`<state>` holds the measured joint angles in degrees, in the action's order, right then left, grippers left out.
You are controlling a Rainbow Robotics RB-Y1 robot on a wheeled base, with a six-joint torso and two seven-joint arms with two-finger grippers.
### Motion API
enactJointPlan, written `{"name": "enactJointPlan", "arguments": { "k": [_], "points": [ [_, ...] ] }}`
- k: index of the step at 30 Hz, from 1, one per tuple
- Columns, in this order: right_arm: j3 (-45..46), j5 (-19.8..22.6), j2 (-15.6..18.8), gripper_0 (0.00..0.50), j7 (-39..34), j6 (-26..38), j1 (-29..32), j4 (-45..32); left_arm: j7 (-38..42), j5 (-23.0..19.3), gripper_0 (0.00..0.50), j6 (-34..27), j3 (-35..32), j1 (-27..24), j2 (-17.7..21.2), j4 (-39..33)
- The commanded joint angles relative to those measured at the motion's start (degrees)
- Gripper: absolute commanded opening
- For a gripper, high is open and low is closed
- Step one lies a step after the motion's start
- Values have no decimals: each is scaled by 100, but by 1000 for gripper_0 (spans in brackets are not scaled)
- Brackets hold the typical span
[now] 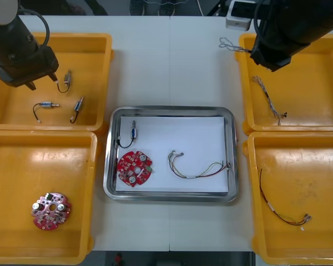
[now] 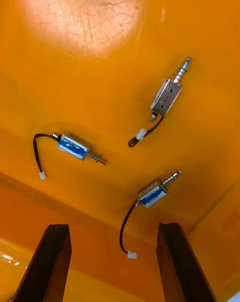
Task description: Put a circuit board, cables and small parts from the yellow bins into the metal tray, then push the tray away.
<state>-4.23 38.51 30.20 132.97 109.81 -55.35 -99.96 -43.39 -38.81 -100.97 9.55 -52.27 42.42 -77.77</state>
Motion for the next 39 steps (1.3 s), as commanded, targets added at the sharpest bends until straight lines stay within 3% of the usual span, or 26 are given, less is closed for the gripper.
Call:
{"name": "enactJointPlan", "arguments": {
  "k": [1,8,14,18,27,39],
  "points": [
    [-263,280,-234,0,-210,19,112,-226,586,136,500,166,-173,-302,153,104],
    [-860,131,-260,0,-254,19,657,-929,1351,136,500,148,-313,-302,3,482],
    [-1221,-36,-304,0,-290,-12,876,-990,1544,259,500,262,-322,-302,-120,737],
    [-1396,-344,-497,0,-290,-205,1008,-990,1966,259,500,649,-348,-302,-243,1053],
    [-1783,-863,-831,0,-342,-407,1193,-990,2036,277,500,1176,-515,-302,-436,1756],
    [-2372,-1302,-831,0,-351,-1005,1527,-885,2036,321,500,1642,-515,-3,-436,1915]
  ]
}}
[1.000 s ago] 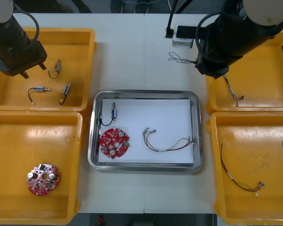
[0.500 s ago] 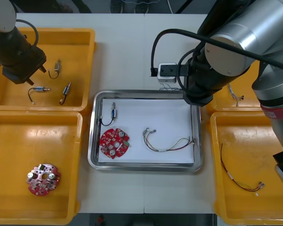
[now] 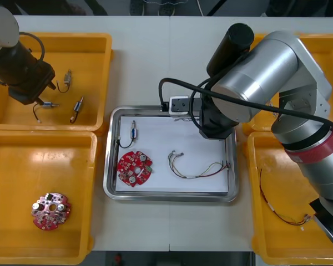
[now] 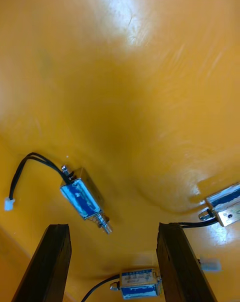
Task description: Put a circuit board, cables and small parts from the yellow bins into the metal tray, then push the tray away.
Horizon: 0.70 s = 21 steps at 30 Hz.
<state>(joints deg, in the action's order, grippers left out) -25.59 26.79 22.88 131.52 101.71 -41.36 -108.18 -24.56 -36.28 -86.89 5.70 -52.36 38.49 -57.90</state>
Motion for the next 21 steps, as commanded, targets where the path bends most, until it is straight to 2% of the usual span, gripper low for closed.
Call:
{"name": "enactJointPlan", "arguments": {
  "k": [1,7,21],
  "points": [
    [-280,-174,-99,0,-214,-266,163,-63,145,86,500,269,-131,42,-43,-72],
    [-482,-350,-99,0,-214,-521,207,210,83,104,500,357,-140,165,-43,-55],
    [-737,-438,-99,0,-223,-960,216,702,-5,51,500,506,-131,455,-70,-55]
  ]
}}
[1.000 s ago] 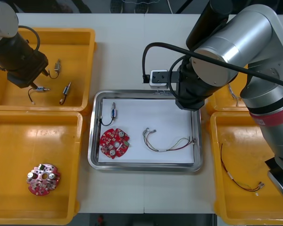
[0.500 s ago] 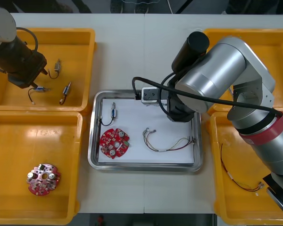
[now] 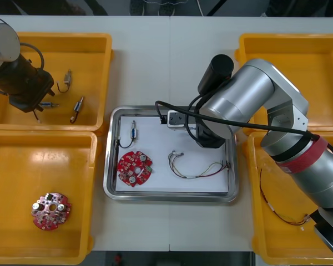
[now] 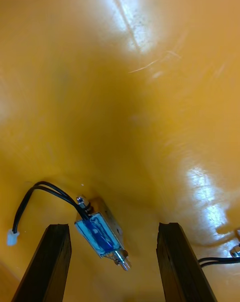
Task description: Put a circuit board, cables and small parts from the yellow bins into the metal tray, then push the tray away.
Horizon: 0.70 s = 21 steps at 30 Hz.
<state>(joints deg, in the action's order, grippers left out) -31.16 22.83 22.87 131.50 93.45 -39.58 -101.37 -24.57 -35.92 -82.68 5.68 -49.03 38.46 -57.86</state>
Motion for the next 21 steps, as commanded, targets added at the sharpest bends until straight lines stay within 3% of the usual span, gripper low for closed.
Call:
{"name": "enactJointPlan", "arguments": {
  "k": [1,6,8,11,14,21],
  "points": [
    [-197,-24,-99,0,-231,-169,38,65,-4,24,500,86,-129,139,-66,-58],
    [-250,2,-99,0,-231,-231,38,135,-4,24,500,173,-129,183,-119,-58],
    [-250,2,-90,51,-239,-231,38,135,-4,33,500,235,-120,209,-128,-50],
    [-250,-16,-99,373,-248,-231,38,126,-13,24,500,323,-76,245,-145,-32],
    [-250,-16,-99,500,-248,-231,38,118,13,33,500,428,91,245,-145,3],
    [-241,-33,-90,500,-266,-222,38,-32,22,50,500,437,153,245,-145,3]
  ]
}}
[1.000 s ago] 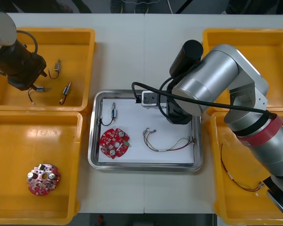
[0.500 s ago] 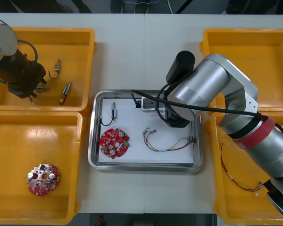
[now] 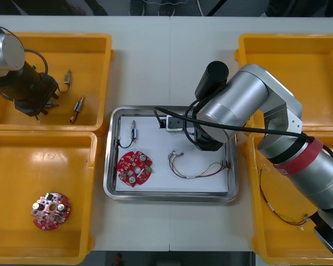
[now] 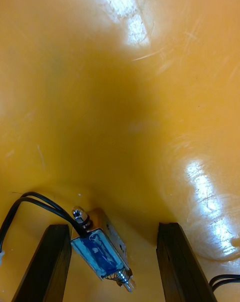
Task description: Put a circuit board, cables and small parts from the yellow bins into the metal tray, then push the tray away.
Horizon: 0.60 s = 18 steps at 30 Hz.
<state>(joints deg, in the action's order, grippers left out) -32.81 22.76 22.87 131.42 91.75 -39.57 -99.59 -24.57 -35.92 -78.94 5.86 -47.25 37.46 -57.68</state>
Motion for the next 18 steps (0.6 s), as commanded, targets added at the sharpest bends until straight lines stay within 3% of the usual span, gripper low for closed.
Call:
{"name": "enactJointPlan", "arguments": {
  "k": [1,13,14,15,16,18],
  "points": [
    [-76,-35,-80,500,-266,-34,37,-228,13,59,500,63,135,67,-45,-15],
    [38,-44,-80,500,-354,502,-51,-659,-39,86,500,80,311,102,-45,20],
    [56,-35,-80,500,-371,660,-112,-729,-48,86,409,80,320,102,-45,20],
    [65,-26,-80,500,-406,827,-174,-790,-66,77,32,80,320,102,-45,29],
    [73,-9,-80,500,-415,915,-209,-817,-75,68,2,89,320,94,-45,20],
    [109,44,-80,500,-468,1161,-314,-887,-83,50,0,89,320,102,-45,20]
  ]
}}
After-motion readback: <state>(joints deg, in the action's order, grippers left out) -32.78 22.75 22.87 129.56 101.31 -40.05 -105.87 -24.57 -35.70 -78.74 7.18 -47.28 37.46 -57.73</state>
